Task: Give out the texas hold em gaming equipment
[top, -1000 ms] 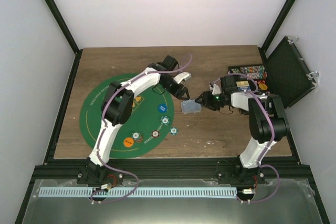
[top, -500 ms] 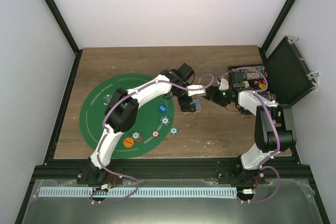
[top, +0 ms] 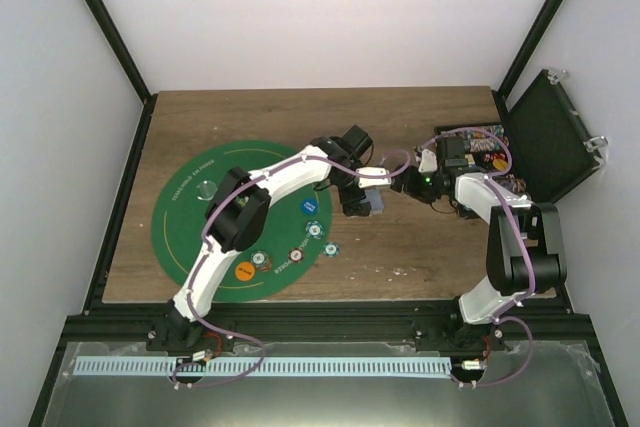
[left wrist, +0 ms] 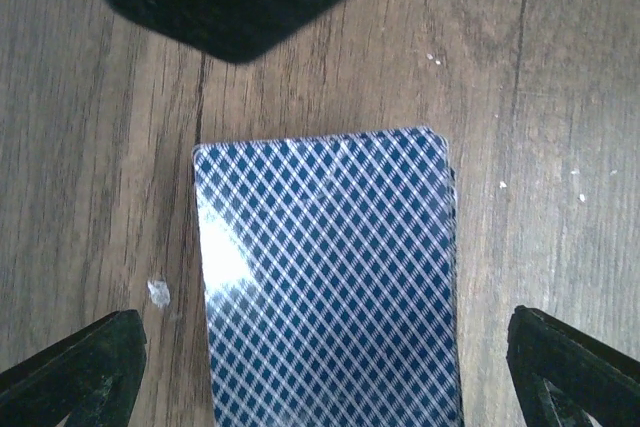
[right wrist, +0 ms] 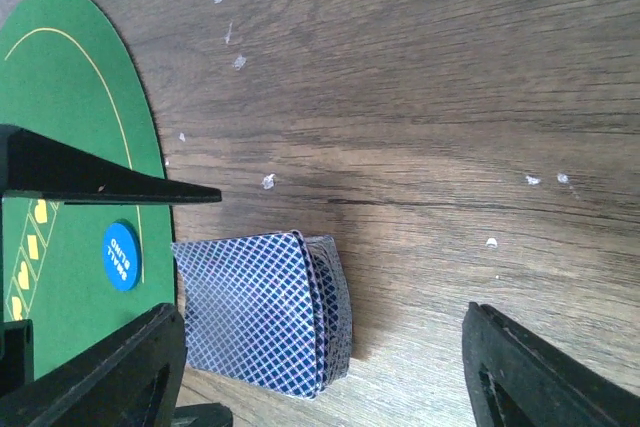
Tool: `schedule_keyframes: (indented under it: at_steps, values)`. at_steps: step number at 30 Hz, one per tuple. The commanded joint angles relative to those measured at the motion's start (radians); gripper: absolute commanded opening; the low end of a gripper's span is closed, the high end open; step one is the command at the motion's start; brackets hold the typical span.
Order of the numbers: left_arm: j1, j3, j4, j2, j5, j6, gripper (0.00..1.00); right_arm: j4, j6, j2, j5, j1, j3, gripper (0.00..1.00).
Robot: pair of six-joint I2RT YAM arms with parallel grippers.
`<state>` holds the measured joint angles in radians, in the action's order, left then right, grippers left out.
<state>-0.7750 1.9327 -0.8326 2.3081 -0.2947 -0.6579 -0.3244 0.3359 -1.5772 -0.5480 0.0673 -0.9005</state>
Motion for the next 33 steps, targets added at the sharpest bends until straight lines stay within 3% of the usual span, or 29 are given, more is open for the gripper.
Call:
schedule_keyframes:
  at_steps: [1,12,16,25,33]
  values:
    - [-0.006,0.049,-0.01,0.062,-0.035,-0.026,0.99,-0.032,-0.024,0.031,0.02,-0.011,-0.005,0.77]
    - [-0.011,0.128,-0.03,0.137,-0.001,-0.036,0.98,-0.039,-0.036,0.037,0.031,-0.011,-0.001,0.78]
    - [-0.021,0.127,-0.057,0.158,-0.005,-0.06,0.89,-0.047,-0.039,0.041,0.05,-0.012,-0.004,0.78]
    - [-0.021,0.126,-0.127,0.152,-0.024,-0.107,0.56,-0.048,-0.036,0.071,0.038,-0.039,0.004,0.8]
    - [0.007,0.161,-0.172,0.045,-0.023,-0.096,0.53,0.022,-0.013,0.126,-0.192,-0.137,0.053,0.82]
